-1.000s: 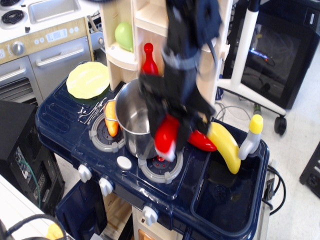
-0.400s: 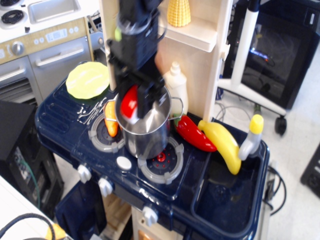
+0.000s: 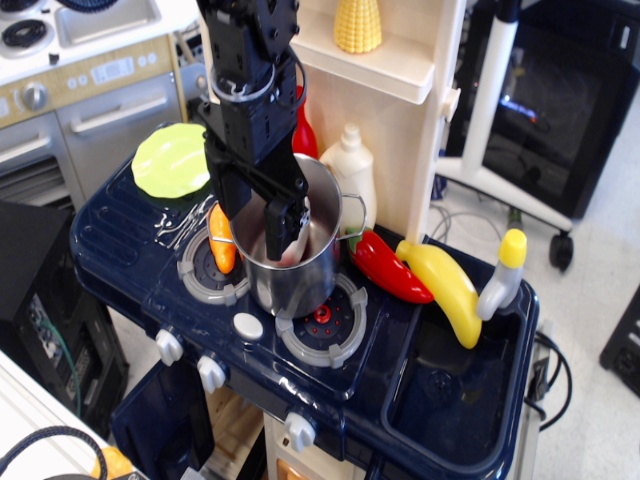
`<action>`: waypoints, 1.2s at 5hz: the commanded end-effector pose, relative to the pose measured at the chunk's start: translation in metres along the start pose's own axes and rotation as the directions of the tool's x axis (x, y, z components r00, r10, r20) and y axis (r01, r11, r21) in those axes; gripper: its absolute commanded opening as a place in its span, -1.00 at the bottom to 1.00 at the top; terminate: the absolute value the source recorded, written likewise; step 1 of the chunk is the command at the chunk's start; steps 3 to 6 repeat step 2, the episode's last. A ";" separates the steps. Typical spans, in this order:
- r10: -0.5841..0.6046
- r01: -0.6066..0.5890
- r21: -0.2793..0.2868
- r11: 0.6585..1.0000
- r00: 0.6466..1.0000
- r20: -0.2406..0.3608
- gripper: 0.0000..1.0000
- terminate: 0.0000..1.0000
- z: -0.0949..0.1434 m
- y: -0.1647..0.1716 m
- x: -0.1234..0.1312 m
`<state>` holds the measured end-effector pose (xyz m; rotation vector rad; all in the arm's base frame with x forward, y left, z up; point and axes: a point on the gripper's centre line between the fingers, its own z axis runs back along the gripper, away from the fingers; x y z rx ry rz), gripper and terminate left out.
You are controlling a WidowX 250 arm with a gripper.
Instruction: Put sushi in pot or pan
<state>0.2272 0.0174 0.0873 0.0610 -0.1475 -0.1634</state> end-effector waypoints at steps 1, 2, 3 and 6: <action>0.038 -0.037 -0.009 0.999 0.997 0.070 1.00 -1.00 0.001 0.002 0.007; 0.038 -0.037 -0.009 0.999 0.997 0.070 1.00 1.00 0.001 0.002 0.007; 0.038 -0.037 -0.009 0.999 0.997 0.070 1.00 1.00 0.001 0.002 0.007; 0.038 -0.037 -0.009 0.999 0.997 0.070 1.00 1.00 0.001 0.002 0.007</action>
